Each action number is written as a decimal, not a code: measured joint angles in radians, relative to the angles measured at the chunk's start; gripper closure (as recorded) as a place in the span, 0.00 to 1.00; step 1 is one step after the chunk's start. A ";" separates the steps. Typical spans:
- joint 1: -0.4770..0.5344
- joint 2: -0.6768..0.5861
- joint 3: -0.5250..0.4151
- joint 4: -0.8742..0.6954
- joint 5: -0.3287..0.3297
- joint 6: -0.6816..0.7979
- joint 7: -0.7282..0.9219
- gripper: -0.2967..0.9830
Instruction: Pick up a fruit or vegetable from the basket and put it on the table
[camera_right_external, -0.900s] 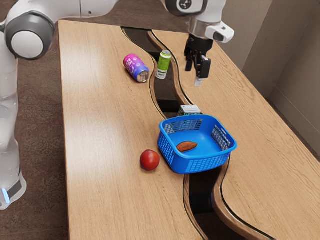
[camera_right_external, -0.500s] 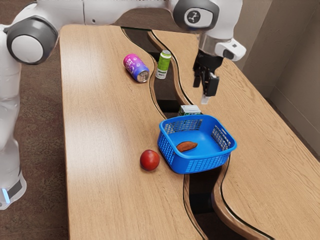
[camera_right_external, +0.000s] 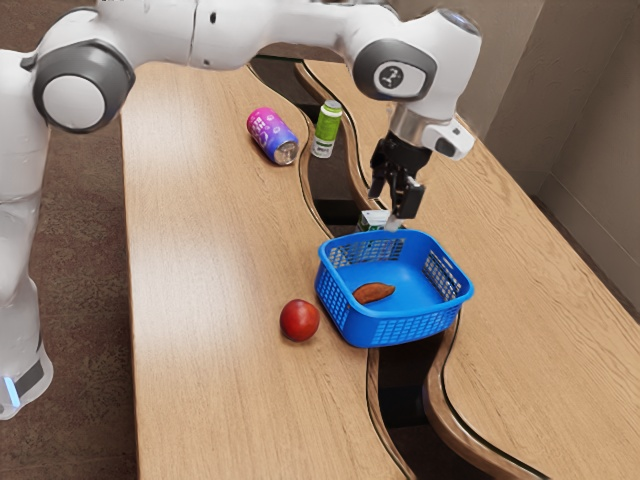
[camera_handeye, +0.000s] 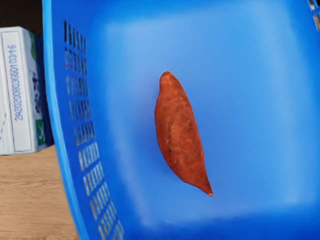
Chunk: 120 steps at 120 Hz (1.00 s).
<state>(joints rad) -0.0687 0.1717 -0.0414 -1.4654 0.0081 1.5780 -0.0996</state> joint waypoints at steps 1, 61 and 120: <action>0.000 -0.001 0.000 -0.011 -0.001 0.006 0.000 0.23; -0.006 0.003 -0.007 -0.192 -0.073 0.239 -0.013 0.23; -0.013 0.017 -0.007 -0.250 -0.072 0.301 -0.020 0.23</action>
<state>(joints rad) -0.0816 0.1885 -0.0485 -1.7154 -0.0637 1.8790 -0.1196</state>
